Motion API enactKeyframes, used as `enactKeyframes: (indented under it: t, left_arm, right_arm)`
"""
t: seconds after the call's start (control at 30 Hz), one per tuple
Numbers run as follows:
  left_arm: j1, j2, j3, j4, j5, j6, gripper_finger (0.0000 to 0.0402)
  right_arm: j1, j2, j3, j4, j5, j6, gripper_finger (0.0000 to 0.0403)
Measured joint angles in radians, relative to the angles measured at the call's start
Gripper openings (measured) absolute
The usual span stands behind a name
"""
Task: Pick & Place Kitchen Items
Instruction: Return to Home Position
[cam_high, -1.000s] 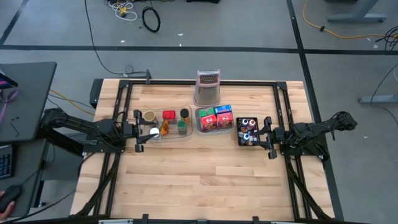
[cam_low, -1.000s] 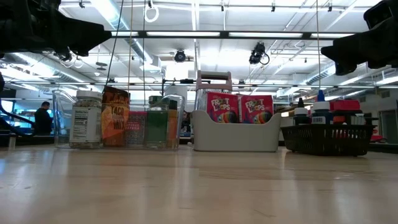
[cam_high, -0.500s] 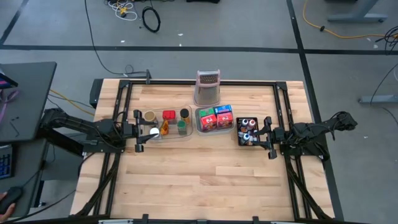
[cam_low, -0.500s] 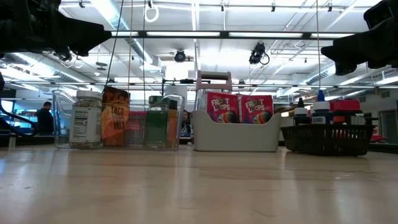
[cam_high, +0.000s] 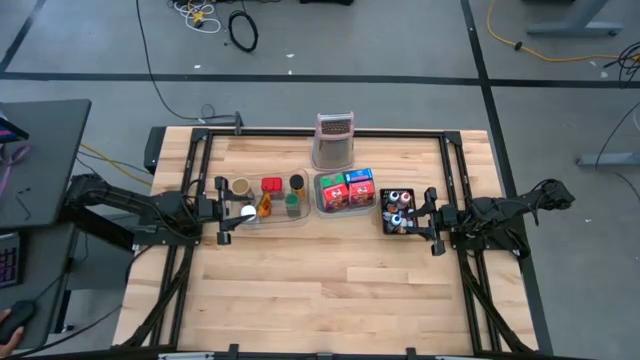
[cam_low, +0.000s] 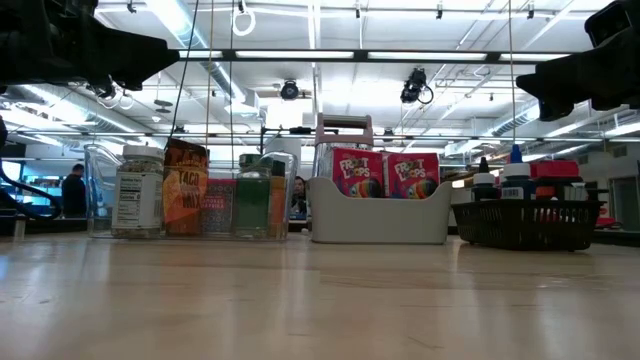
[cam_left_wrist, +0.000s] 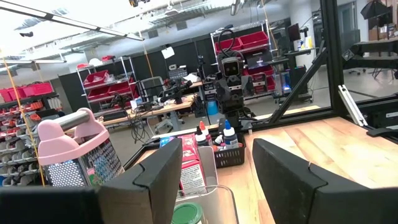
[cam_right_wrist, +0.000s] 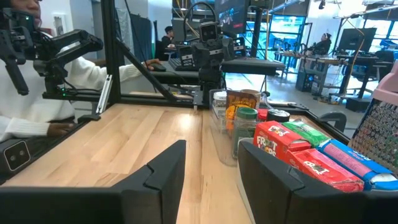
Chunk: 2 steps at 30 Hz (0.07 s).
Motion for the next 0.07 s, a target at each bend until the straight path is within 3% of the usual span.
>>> enactKeyframes:
  t: [0.07]
  left_arm:
    - [0.000,0.000,0.000,0.000,0.000,0.000,0.0206]
  right_arm:
    - [0.000,0.000,0.000,0.000,0.000,0.000,0.0158]
